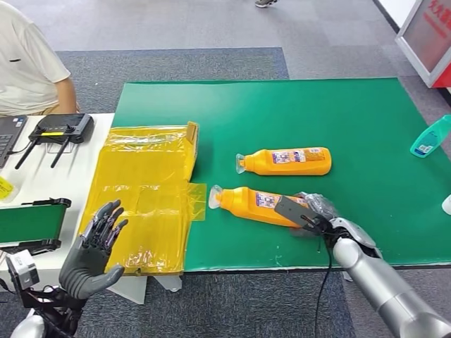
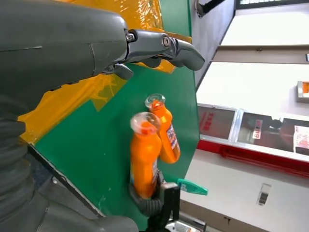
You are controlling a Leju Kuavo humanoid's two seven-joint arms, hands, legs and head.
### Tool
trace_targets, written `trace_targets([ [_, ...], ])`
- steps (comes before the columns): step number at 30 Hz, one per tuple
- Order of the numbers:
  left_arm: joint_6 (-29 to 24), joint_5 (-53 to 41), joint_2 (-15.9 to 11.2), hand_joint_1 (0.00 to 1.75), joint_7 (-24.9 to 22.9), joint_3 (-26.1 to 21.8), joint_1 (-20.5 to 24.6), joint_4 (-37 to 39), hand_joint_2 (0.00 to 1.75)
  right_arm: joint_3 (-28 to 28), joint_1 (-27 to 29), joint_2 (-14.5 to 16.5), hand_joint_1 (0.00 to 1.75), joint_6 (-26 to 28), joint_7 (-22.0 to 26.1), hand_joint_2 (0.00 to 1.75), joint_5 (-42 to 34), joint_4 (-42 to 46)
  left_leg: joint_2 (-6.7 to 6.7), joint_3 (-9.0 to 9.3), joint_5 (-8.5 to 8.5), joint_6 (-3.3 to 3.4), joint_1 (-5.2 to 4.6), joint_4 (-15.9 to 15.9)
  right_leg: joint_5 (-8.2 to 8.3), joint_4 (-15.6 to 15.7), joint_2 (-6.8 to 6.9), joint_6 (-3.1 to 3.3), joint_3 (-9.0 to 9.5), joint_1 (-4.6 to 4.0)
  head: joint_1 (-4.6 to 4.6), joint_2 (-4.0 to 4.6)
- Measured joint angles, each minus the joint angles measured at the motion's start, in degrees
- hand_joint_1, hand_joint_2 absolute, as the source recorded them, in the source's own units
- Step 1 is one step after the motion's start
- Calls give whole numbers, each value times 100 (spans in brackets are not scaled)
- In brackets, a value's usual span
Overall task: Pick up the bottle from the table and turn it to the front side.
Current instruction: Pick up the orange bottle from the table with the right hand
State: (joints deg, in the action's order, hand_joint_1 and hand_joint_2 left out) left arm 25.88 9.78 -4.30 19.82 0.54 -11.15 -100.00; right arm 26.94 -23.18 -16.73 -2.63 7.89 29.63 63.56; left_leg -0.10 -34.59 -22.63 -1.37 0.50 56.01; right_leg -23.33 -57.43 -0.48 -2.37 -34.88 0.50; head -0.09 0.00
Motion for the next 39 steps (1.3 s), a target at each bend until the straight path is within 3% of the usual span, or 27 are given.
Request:
trace_targets([
  [5,-134,20,124,0,16,30,132,-2,175,-399,551,246,175,101,314,175,-379,853,0,-7,0,-1,1,0,-4,-1,2,1,-9,-2,0,0],
  [13,-370,92,250,0,3,423,425,1,175,-727,1222,932,175,274,824,175,-930,1915,0,-9,-1,-1,1,0,-4,0,2,1,-11,-2,1,0],
  [23,-706,102,504,0,-283,1242,1004,189,175,-634,1306,1392,175,665,811,175,-754,2127,0,-9,1,1,-1,0,1,0,2,-2,-10,1,0,0],
  [31,-788,100,584,0,-341,1791,1345,444,175,-413,1333,1623,175,1096,884,175,-378,2161,0,-10,3,-1,0,0,-1,0,1,-1,-14,0,0,0],
  [39,-988,-77,495,0,-431,1998,1656,566,175,-36,1438,1662,175,1197,910,175,-256,2317,1,-11,3,0,0,0,-1,0,1,0,-14,0,0,0],
])
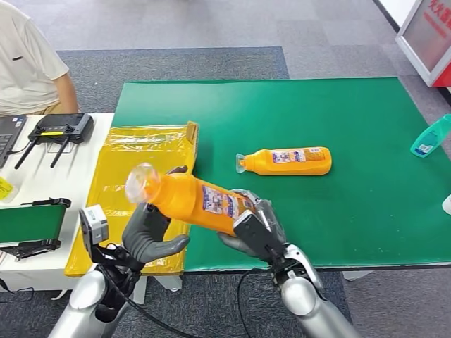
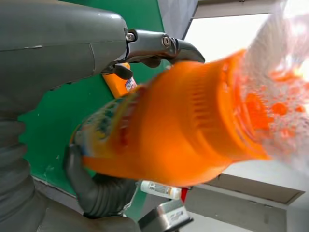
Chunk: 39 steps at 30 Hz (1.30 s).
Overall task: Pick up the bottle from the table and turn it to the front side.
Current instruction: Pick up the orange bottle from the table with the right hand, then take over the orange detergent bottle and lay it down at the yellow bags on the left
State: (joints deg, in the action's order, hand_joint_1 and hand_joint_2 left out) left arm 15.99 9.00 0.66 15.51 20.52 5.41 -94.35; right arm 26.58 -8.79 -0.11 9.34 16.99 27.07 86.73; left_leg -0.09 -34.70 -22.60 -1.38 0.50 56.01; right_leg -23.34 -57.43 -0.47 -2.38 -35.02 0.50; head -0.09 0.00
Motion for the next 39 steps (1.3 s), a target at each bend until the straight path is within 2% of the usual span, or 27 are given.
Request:
trace_targets([
  [9,-240,-348,-81,0,-10,59,25,53,175,306,175,-4,175,74,37,175,41,335,0,-1,-1,0,0,0,-1,0,0,0,0,0,1,0],
  [20,-41,-190,-105,0,86,163,14,77,175,494,217,-36,175,9,58,175,-27,420,0,0,-1,0,0,0,0,0,0,0,0,0,-1,0],
  [27,71,-138,-89,0,162,416,37,73,175,535,198,-37,175,-32,84,175,-191,377,0,0,-1,0,0,0,-1,0,0,0,-1,0,0,0],
  [39,-61,-144,-82,0,184,825,260,34,175,579,197,-3,175,-237,166,175,-438,20,0,0,0,0,0,0,0,0,0,0,0,0,0,0],
])
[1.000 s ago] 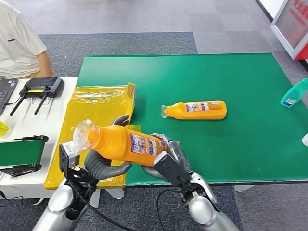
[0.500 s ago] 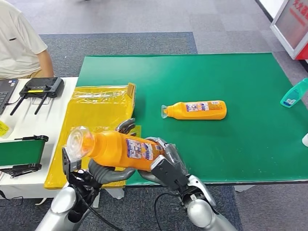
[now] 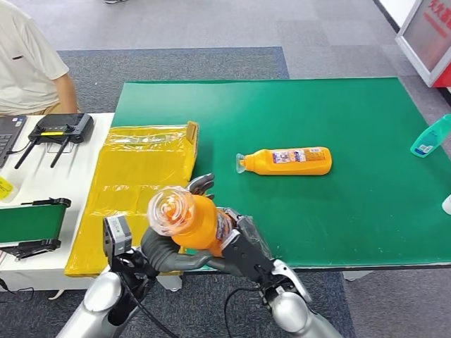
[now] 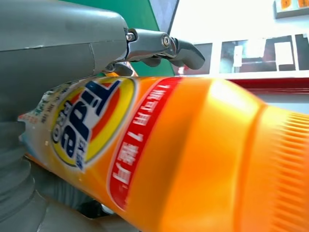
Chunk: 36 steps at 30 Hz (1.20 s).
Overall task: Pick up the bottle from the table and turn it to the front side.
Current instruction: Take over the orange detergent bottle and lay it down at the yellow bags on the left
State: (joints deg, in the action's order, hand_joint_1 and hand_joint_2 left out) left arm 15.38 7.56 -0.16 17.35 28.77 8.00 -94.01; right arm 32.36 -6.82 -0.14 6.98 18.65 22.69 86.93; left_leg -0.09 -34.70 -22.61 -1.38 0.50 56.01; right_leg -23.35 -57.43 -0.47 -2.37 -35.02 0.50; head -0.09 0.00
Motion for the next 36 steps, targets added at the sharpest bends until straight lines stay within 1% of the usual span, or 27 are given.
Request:
trace_targets([
  [4,-49,-40,-2,175,-20,29,7,0,175,21,-1,24,175,-10,1,175,-7,-139,0,0,0,0,0,0,0,0,0,0,-1,0,0,0],
  [16,-126,-94,-96,175,-100,74,28,2,175,57,2,72,175,-19,1,175,-18,-316,0,0,0,0,0,0,-1,0,0,0,-1,0,-1,0],
  [18,-138,-107,-107,175,-127,74,33,2,175,66,5,72,172,-22,1,175,-18,-320,0,0,0,0,0,0,-1,0,0,0,-1,0,0,0],
  [19,-141,-115,-112,175,-137,75,36,2,175,67,6,72,164,-24,1,175,-18,-320,0,0,0,0,0,0,-1,0,0,0,-1,0,0,0],
  [22,-145,-143,-122,175,-146,78,39,2,175,69,8,72,36,-29,-1,175,-17,-321,0,0,0,0,0,0,-1,0,0,0,-1,0,1,0],
  [23,-154,-155,-126,175,-146,78,40,2,175,69,8,73,0,-25,-3,175,-15,-321,0,-1,0,0,0,0,-1,0,0,0,-1,0,1,0],
  [28,-381,-401,-139,175,-152,80,29,1,175,71,17,72,0,50,-47,175,-3,-322,0,-1,0,0,0,0,-1,0,0,0,0,0,0,0],
  [33,-825,-970,-186,175,-155,49,-67,-14,175,18,106,71,0,166,-73,175,7,-306,0,-1,-1,0,0,0,-1,0,0,0,0,0,0,0],
  [36,-1210,-1458,-266,175,-209,-112,-204,-64,175,-100,224,70,0,243,-78,175,22,-213,0,-1,-2,-1,0,0,-2,0,-1,1,-1,-1,1,0],
])
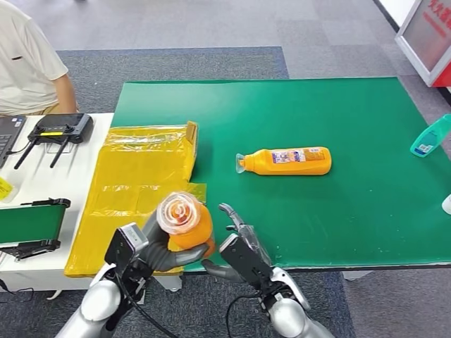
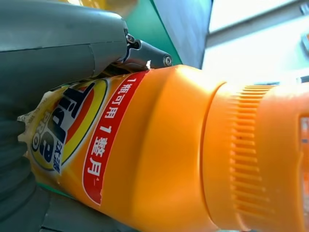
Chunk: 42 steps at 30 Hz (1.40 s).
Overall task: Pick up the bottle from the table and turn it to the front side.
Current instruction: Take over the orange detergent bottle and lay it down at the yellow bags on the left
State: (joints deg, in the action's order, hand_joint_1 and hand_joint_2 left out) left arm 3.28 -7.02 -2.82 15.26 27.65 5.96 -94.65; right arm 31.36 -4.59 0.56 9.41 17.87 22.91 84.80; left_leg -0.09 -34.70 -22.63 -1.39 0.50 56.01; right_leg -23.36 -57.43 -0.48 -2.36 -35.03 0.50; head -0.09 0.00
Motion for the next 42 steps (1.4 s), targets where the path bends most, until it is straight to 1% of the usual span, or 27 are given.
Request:
trace_targets([
  [1,-220,-309,-28,175,-54,-71,-49,-27,175,-49,46,-1,0,28,-2,175,12,43,0,0,0,0,0,0,0,0,0,0,0,0,-1,0],
  [3,-846,-1228,-69,175,-215,-250,-179,-127,175,-178,191,-3,0,100,-5,175,79,175,0,0,-1,-1,0,0,-1,0,0,1,0,-1,-1,0],
  [5,-1457,-2097,-91,175,-356,-492,-357,-286,175,-344,412,-9,0,185,18,175,190,391,0,-1,-2,-2,0,0,-3,0,0,3,-1,-1,1,0],
  [6,-1680,-2404,-97,175,-411,-615,-441,-368,175,-430,523,-14,0,228,49,175,247,508,0,-1,-3,-2,0,0,-5,0,1,4,-2,-1,0,0],
  [10,-2162,-3175,-108,175,-610,-999,-648,-588,175,-714,840,-30,0,338,185,175,418,940,0,-2,-6,-2,0,0,-7,0,1,4,-1,-1,-1,0],
  [13,-2371,-3737,-113,175,-812,-1234,-704,-620,175,-899,1030,-51,0,346,234,175,494,1228,0,-2,-7,-1,0,0,-8,1,1,3,-1,0,-1,0],
  [18,-2271,-4528,-221,175,-1234,-1571,-559,-518,175,-1128,1203,-103,0,247,362,175,498,1606,0,-1,-5,-3,0,0,-4,1,0,6,-3,-1,0,0],
  [21,-2225,-4634,-275,175,-1297,-1712,-438,-418,175,-1201,1241,-115,0,219,376,175,493,1734,0,0,-2,-5,1,0,-3,0,0,7,-3,-2,0,0],
  [23,-2069,-4679,-303,175,-1394,-1750,-341,-327,175,-1221,1245,-124,0,200,388,175,493,1780,0,0,-1,-4,1,0,-3,0,1,6,-5,-2,0,0],
  [25,-1682,-4708,-350,175,-1624,-1754,-82,-58,175,-1216,1207,-138,0,162,402,175,503,1819,-1,-2,3,-3,1,0,0,0,2,4,-5,-2,-2,0],
  [27,-1330,-4743,-406,175,-1829,-1747,277,342,175,-1193,1131,-154,0,131,405,175,516,1852,-1,-3,9,-7,1,0,7,0,1,7,-6,-2,-1,0],
  [29,-1193,-4776,-440,175,-1903,-1738,620,759,175,-1162,1061,-172,0,121,405,175,520,1873,0,-3,14,-12,1,0,15,0,0,11,-8,-2,0,0],
  [32,-1147,-4787,-462,175,-1924,-1731,1026,1289,175,-1105,990,-204,0,119,405,175,520,1892,1,-3,17,-12,1,0,18,0,0,11,-8,-2,-1,0],
  [36,-1147,-4999,-461,175,-1993,-1690,1298,1685,175,-1037,920,-245,0,98,409,175,530,1894,1,-4,17,-12,1,0,17,0,0,11,-12,-1,0,0],
  [39,-1221,-5552,-410,175,-2074,-1499,1580,2072,175,-925,772,-279,0,31,412,175,533,1894,1,-7,18,-11,1,1,18,0,1,11,-15,-1,1,0],
  [42,-1414,-6155,-298,175,-2043,-1180,1913,2541,175,-778,592,-309,0,-28,416,175,504,1894,1,-8,20,-8,0,1,19,0,1,9,-13,0,-1,0],
])
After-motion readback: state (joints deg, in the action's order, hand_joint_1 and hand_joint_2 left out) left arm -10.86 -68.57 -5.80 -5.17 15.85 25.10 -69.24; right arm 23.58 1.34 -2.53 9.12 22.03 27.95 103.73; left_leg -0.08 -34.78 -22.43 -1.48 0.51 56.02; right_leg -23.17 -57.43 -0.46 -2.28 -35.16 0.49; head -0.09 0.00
